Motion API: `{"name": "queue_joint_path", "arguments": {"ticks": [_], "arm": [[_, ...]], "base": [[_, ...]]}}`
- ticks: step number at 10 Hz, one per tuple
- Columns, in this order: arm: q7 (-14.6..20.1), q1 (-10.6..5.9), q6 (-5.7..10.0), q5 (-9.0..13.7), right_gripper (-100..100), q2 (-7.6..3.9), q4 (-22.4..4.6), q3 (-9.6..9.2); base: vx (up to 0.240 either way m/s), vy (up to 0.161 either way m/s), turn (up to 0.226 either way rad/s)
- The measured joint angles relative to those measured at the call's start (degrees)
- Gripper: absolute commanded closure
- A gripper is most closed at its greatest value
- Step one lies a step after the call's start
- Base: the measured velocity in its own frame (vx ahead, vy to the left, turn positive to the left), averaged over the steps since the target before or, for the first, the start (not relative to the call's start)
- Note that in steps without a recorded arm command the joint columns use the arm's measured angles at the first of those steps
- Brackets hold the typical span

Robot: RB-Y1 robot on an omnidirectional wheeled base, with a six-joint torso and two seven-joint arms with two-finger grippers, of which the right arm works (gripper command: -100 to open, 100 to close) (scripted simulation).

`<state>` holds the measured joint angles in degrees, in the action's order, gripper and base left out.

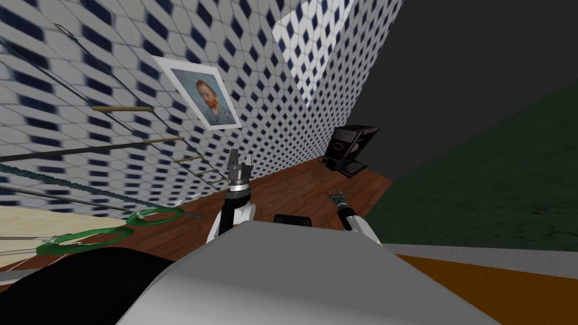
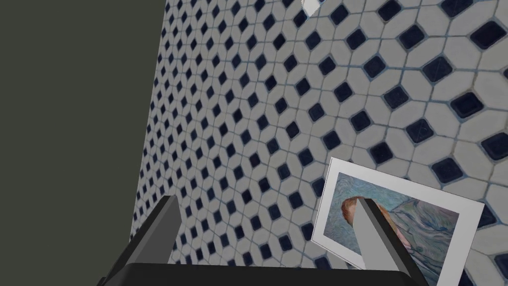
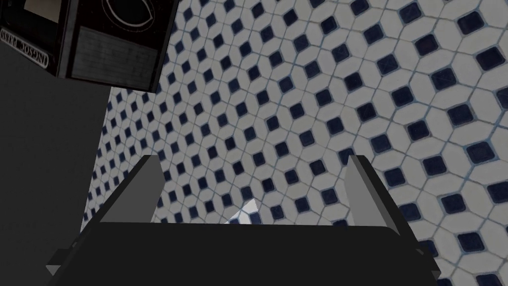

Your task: Push the door open

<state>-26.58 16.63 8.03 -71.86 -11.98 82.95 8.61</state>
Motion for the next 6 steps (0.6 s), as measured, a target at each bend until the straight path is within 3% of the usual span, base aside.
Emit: {"name": "queue_joint_path", "arguments": {"ticks": [3, 6], "arm": [[0.14, 0.14, 0.47, -2.22, -100, -0.14, -0.45, 0.0], [0.2, 0.23, 0.85, -4.4, -100, -0.15, -0.92, -0.06]], "base": [[-0.028, -0.067, -0.262], [-0.016, -0.057, -0.164]]}}
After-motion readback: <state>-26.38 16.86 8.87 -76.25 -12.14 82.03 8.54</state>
